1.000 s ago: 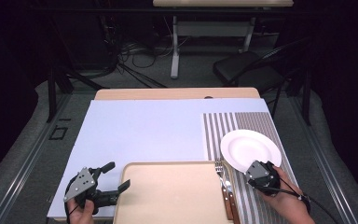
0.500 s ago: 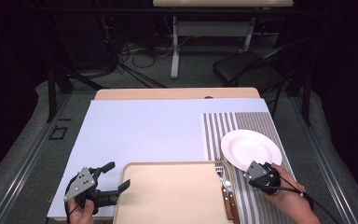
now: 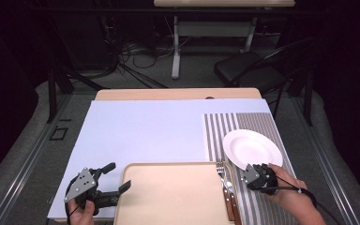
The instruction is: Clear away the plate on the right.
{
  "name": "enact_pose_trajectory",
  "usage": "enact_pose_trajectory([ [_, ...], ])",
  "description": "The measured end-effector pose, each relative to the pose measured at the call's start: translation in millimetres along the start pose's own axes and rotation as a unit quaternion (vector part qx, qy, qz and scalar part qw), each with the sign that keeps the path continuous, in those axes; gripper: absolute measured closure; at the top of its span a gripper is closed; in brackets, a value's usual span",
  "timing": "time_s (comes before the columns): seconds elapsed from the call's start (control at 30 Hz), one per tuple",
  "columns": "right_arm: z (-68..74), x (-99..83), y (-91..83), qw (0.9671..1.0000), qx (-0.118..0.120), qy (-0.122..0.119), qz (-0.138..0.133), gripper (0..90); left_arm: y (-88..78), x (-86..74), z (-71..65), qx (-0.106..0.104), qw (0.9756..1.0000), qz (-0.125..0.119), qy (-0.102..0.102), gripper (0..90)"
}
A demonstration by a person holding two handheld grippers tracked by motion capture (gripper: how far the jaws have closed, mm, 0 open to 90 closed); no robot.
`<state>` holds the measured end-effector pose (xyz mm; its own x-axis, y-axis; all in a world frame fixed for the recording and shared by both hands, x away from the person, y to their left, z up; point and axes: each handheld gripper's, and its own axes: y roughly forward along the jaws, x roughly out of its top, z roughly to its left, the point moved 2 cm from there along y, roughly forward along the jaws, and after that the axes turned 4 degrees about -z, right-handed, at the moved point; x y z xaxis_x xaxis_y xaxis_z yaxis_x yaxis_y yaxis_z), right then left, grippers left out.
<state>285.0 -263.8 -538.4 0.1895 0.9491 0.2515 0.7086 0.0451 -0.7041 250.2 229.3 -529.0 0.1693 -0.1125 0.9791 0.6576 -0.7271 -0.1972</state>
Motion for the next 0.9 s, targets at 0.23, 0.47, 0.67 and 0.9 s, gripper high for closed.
enact_pose_trajectory([
  [0.23, 1.9, 2.4, 1.9, 0.9994, -0.014, -0.029, -0.013, 81.9, -0.1, -0.2, 0.2, 0.001, 1.0, 0.002, -0.001, 15.7],
  [0.47, 4.0, 1.9, 1.7, 0.999, -0.018, -0.037, -0.015, 82.1, 0.2, -0.5, 0.4, 0.002, 1.0, 0.0, -0.003, 15.7],
  [0.67, 0.9, 2.6, -6.2, 0.9994, -0.015, -0.016, -0.028, 82.2, 0.7, -0.5, 0.3, 0.003, 1.0, 0.0, -0.003, 15.7],
  [0.9, -3.0, 6.3, -30.9, 0.9986, -0.035, -0.006, -0.04, 82.2, 0.3, -0.3, 0.3, 0.003, 1.0, 0.0, -0.004, 15.7],
])
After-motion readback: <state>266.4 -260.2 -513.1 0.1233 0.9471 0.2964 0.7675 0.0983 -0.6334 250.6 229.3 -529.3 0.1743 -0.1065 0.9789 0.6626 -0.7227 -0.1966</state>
